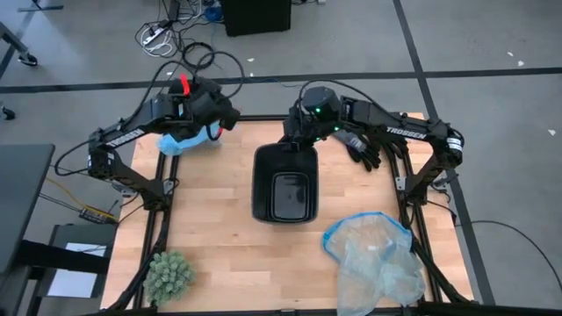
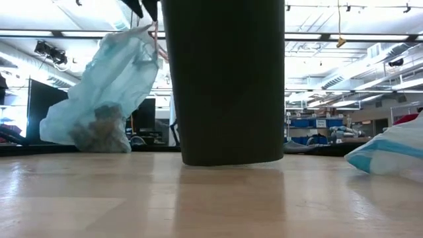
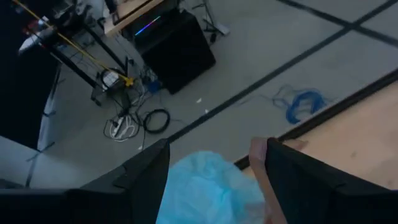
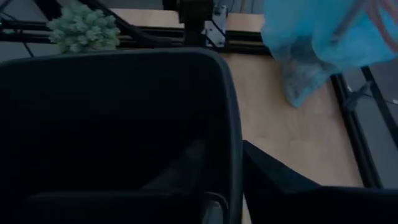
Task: Place trash/remove bag and relplace
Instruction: Remove the trash bag from the bin, then insert a new trash bag into the bin
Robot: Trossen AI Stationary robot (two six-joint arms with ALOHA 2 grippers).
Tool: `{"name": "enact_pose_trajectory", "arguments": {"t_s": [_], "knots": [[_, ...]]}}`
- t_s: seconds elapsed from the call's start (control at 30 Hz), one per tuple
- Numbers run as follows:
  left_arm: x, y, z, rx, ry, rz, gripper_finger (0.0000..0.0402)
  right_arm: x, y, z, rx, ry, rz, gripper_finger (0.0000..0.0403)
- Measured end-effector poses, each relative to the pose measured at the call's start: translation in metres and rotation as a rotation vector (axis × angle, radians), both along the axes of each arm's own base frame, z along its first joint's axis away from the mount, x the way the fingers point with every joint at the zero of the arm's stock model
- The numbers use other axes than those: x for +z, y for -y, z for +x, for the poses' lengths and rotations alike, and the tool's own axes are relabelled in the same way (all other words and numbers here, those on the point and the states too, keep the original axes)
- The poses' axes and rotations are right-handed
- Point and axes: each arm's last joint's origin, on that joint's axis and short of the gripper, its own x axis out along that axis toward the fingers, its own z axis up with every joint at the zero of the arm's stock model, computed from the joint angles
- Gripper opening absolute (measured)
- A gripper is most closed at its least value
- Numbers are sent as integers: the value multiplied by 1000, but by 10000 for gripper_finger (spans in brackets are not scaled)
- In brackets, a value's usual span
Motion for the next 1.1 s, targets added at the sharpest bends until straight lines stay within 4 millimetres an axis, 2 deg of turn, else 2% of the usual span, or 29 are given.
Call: {"name": "enact_pose_trajectory", "arguments": {"t_s": [0.27,0.57,0.73,0.87,1.1], "knots": [[4,1,11,-100,139,-81,282,-1,5,1,-41,4,23,156],[7,3,12,-187,74,-84,353,6,7,4,-128,67,-7,219],[18,3,7,-191,67,-43,371,15,8,0,-183,119,-30,226],[28,4,4,-188,133,-49,371,24,6,-8,-201,153,-31,220],[40,11,1,-309,258,-165,362,51,0,-36,-225,235,17,214]]}}
